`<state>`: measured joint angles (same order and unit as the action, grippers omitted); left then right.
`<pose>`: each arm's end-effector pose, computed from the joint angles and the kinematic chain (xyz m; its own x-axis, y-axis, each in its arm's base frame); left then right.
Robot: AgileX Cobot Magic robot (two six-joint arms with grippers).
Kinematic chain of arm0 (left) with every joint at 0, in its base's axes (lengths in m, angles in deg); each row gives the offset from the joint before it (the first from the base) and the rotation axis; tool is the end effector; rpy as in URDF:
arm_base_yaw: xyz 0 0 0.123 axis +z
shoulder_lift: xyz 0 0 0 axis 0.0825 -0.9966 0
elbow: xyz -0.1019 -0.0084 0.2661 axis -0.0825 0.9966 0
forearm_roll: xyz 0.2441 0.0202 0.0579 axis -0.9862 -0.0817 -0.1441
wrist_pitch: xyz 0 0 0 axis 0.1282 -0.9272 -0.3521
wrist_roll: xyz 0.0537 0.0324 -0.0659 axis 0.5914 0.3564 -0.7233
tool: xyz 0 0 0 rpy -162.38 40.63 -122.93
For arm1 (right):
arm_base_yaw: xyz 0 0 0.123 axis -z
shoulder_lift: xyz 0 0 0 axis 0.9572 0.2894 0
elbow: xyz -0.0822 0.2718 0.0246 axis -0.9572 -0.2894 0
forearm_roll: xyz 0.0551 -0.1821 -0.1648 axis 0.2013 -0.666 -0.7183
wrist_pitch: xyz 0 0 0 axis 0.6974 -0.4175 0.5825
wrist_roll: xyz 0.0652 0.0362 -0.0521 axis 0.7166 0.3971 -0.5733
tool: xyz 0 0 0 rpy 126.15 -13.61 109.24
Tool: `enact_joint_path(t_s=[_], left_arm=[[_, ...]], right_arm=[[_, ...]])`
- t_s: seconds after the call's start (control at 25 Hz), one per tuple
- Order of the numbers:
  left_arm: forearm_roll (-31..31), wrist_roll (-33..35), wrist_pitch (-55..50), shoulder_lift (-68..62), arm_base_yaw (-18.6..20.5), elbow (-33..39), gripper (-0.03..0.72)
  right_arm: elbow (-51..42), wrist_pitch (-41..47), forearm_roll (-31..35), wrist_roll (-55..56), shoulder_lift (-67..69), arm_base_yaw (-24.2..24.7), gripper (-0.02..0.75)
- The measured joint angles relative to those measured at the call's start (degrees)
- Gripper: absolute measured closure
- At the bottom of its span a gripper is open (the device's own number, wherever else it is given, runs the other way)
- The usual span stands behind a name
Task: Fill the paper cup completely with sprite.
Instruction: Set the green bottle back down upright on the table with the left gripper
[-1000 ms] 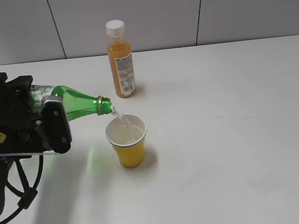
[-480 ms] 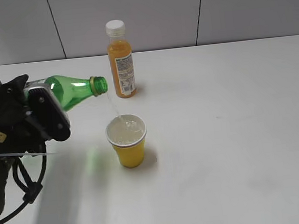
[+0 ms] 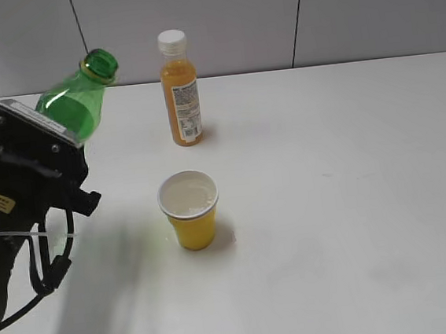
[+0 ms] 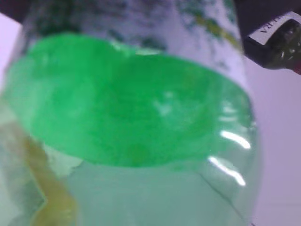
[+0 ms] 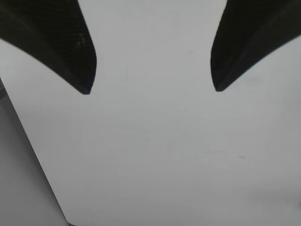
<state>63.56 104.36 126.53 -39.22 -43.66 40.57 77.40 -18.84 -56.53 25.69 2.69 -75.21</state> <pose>0.2372 -0.1186 0.1488 -0.1191 0.6646 -0.7377 0.0991 0.7472 0.6571 0.0088 0.0008 0.2618 -0.4271 -0.0520 -0.9027 -0.0554 0.9980 -0.0313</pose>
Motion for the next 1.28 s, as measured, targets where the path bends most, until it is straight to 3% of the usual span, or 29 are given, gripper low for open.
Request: enact_joint_path(t_s=[0.44, 0.72, 0.92, 1.28], left_arm=[[-1.57, -29.44, 0.06, 0.00, 0.00, 0.00, 0.225], [-3.21, -43.37, 0.06, 0.00, 0.00, 0.00, 0.225], [-5.16, -45.25, 0.06, 0.00, 2.10, 0.00, 0.225], [-19.89, -45.45, 0.44, -2.16, 15.78, -4.75, 0.225]], right_arm=[[0.00, 0.00, 0.00, 0.00, 0.00, 0.00, 0.153], [0.00, 0.00, 0.00, 0.00, 0.00, 0.00, 0.153], [0.00, 0.00, 0.00, 0.00, 0.00, 0.00, 0.153], [0.00, 0.00, 0.00, 0.00, 0.00, 0.00, 0.153]])
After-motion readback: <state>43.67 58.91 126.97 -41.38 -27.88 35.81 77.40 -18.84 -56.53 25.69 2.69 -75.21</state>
